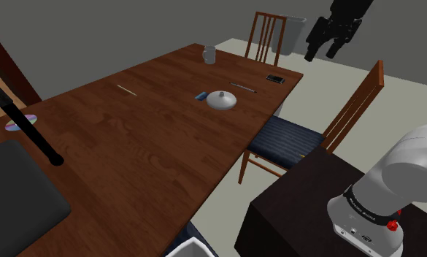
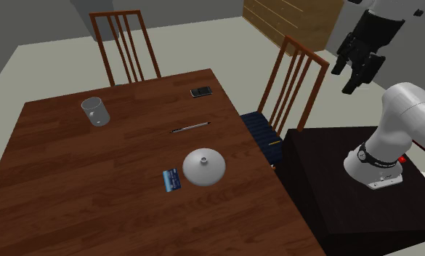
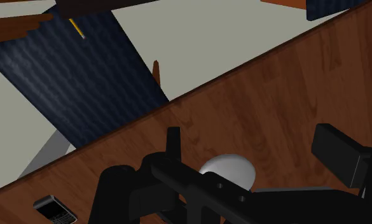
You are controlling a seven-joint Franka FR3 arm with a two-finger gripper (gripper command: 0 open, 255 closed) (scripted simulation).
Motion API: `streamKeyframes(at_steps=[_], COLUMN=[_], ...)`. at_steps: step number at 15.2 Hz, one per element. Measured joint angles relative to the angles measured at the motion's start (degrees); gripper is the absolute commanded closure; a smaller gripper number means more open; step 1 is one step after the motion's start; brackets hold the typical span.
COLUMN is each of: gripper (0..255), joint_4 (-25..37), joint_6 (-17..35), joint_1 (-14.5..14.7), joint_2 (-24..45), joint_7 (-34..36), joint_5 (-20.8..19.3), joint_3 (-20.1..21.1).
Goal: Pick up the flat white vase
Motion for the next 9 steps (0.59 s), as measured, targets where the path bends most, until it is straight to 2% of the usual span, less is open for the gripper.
streamKeyframes(at_steps=[4, 9], gripper=[0, 0], joint_4=[0.3, 3.1], joint_6=[3.0, 9.1], joint_1=[-0.1, -0.3], joint_2=[3.9, 14.2], joint_7=[0.3, 1.7], joint_5=[0.0, 0.2], joint_3=[0.3, 1.5])
